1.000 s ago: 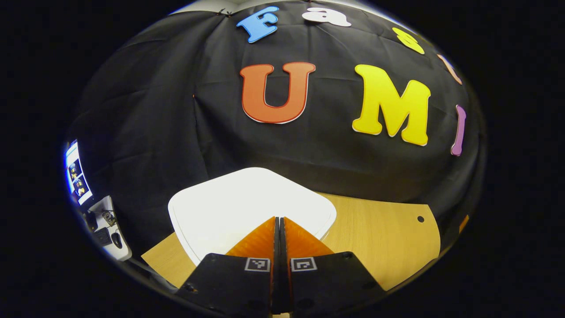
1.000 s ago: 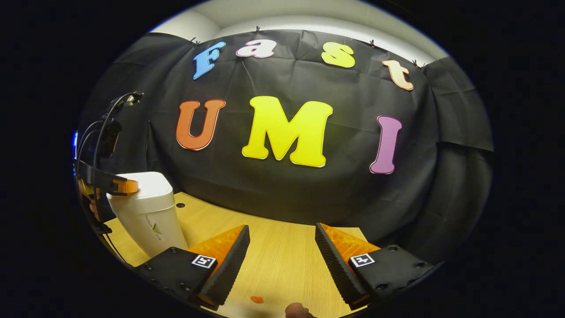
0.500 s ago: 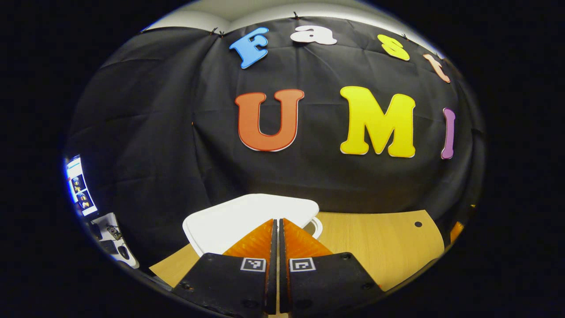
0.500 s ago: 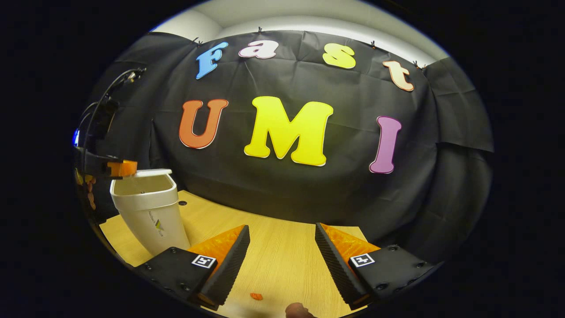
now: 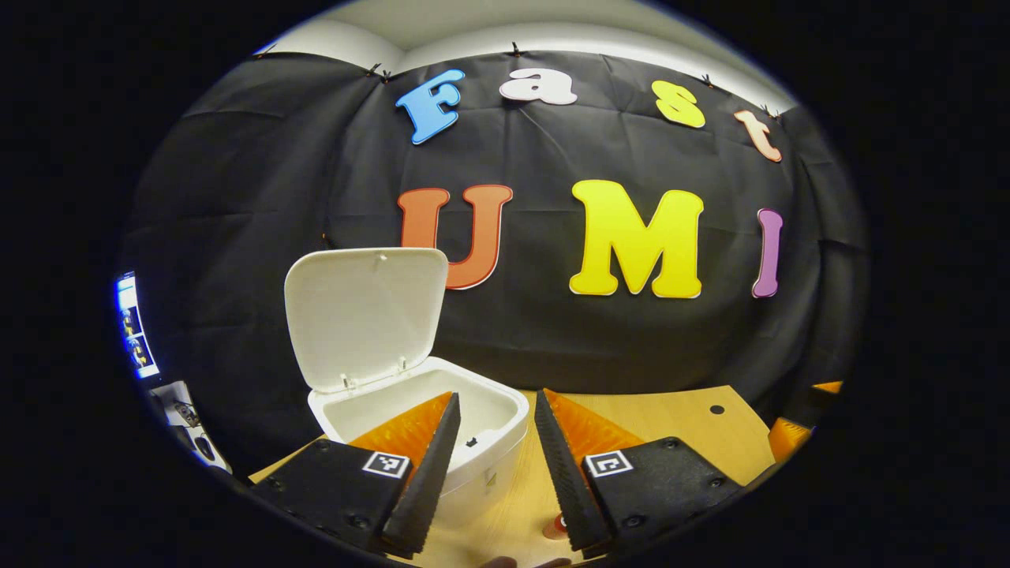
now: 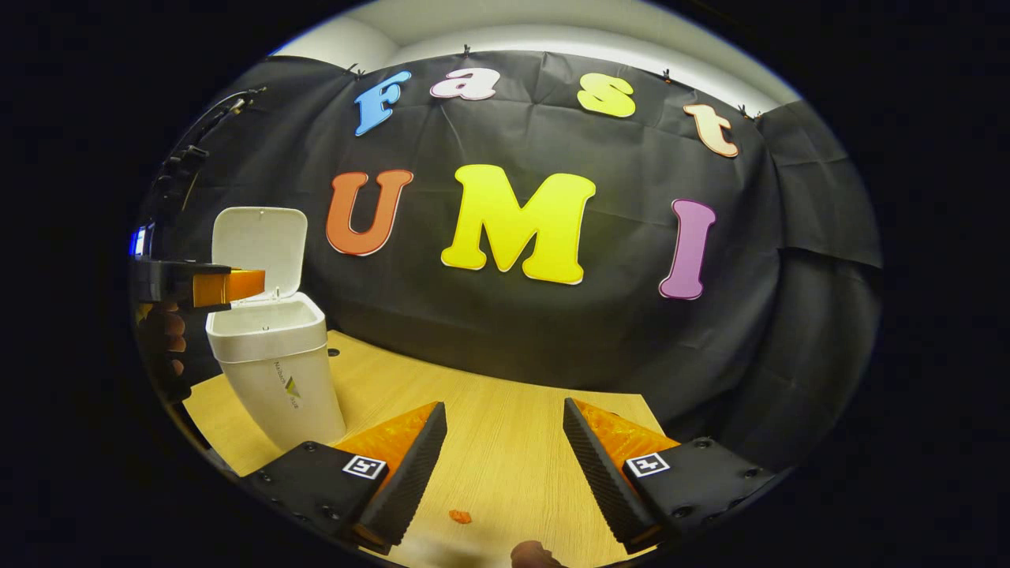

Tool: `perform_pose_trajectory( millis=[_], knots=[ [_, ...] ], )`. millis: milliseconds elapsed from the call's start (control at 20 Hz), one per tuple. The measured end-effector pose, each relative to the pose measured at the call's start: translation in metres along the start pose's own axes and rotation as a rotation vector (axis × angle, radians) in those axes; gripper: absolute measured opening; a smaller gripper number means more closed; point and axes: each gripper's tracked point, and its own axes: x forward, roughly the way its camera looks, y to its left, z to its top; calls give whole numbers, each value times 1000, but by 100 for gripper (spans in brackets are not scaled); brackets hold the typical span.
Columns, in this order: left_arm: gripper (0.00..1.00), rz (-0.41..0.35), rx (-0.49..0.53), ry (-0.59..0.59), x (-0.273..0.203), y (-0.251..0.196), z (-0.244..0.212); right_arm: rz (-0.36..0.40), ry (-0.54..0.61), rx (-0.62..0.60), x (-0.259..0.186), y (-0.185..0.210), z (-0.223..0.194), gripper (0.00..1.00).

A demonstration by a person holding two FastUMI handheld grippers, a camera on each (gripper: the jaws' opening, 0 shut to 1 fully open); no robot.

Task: Press the lid of the desktop garbage bin to open it, pick up the crumpled paper on the desktop and throw it into the bin, then pick up the pop can on the desktop and drop it into the bin, and finally close the garbage bin lid.

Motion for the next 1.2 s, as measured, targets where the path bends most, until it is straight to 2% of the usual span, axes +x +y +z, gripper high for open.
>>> perform_pose_trajectory(
  millis=[100, 200, 350, 650, 1000, 1200],
  knots=[
    [76, -27, -4, 19, -4, -5, -9, 4, 9, -10, -1, 2, -4, 94],
    [77, -42, -10, 41, -11, -9, -21, 12, 21, -17, -2, 7, -8, 94],
    [86, -41, -4, 63, -13, -13, -33, 24, 43, -23, -3, 13, -17, 94],
    [97, -112, 86, 107, -23, -32, -67, 41, 126, -16, 5, 26, -48, 94],
    [97, -198, 149, 218, -31, -48, -122, 24, 295, -20, 30, 31, -115, 94],
    [97, -203, 180, 294, -30, -43, -152, 39, 396, -34, 50, 40, -157, 94]
  ],
)
